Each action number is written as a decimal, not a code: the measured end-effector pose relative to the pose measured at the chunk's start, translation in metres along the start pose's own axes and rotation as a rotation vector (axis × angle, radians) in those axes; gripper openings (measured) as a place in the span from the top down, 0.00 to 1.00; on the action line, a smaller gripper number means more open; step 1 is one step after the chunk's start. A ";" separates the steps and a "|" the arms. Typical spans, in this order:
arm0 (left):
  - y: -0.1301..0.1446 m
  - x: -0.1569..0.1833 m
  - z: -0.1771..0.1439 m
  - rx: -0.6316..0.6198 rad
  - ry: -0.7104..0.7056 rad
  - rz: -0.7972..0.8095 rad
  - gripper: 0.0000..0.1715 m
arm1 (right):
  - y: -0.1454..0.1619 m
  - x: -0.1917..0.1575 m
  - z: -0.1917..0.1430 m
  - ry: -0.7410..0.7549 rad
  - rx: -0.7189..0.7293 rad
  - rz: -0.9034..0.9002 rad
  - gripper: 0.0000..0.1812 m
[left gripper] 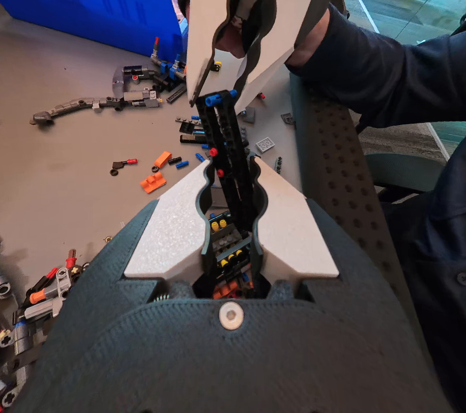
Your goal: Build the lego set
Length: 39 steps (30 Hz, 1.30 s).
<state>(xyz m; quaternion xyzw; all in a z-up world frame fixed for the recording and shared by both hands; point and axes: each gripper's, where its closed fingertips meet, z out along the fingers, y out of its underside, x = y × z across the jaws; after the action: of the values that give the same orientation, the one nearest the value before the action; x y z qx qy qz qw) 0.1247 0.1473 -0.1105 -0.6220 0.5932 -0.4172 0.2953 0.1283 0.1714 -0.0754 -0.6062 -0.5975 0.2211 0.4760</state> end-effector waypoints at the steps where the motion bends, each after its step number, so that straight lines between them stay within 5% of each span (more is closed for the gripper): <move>1: 0.000 0.001 0.000 -0.005 0.004 0.006 0.85 | -0.001 -0.001 0.000 -0.001 0.000 -0.002 0.91; 8: -0.007 -0.008 -0.006 0.012 -0.108 0.078 0.86 | -0.004 0.003 -0.003 0.002 0.034 0.045 0.89; 15: -0.006 -0.038 -0.013 -0.115 -0.473 0.301 0.87 | 0.001 0.012 -0.003 0.003 0.038 0.139 0.86; 22: -0.013 -0.062 -0.030 -0.209 -0.761 0.505 0.87 | 0.005 0.020 -0.005 -0.103 0.099 0.454 0.85; 31: -0.016 -0.060 -0.023 -0.336 -0.892 0.746 0.87 | 0.003 0.022 -0.007 -0.236 0.194 0.721 0.85; 39: -0.017 -0.062 -0.024 -0.399 -0.960 0.817 0.87 | 0.012 0.019 -0.003 -0.259 0.160 0.758 0.89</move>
<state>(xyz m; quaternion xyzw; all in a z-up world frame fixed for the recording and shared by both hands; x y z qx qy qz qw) 0.1152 0.2130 -0.0951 -0.5068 0.6498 0.1699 0.5405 0.1408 0.1898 -0.0783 -0.7117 -0.3677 0.5011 0.3273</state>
